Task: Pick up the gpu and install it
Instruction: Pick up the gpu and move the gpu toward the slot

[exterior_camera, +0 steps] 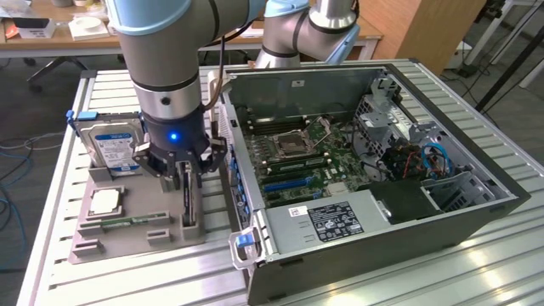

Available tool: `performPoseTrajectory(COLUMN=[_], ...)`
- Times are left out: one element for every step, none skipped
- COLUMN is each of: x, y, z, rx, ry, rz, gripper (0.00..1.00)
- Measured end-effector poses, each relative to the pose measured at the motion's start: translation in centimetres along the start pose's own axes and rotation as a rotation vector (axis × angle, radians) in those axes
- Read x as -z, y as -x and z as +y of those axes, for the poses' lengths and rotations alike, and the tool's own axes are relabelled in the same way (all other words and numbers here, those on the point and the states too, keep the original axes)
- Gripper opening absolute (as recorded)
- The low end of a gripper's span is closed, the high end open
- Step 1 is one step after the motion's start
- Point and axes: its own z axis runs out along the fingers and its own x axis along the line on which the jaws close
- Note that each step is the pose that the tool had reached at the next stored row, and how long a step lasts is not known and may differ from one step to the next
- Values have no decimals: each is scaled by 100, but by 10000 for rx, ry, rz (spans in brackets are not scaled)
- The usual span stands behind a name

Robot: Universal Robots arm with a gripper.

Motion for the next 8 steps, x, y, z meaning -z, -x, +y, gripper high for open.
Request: performPoseTrajectory(x=[-3, -6, -8, -11, -14, -17, -19, -21], y=[0, 0, 0, 0, 0, 0, 0, -1], z=[0, 0, 0, 0, 0, 0, 0, 0], rx=[0, 0, 0, 0, 0, 0, 0, 0], ry=[0, 1, 0, 0, 0, 0, 0, 0], rz=[0, 0, 0, 0, 0, 0, 0, 0], gripper=[43, 43, 43, 43, 43, 43, 43, 43])
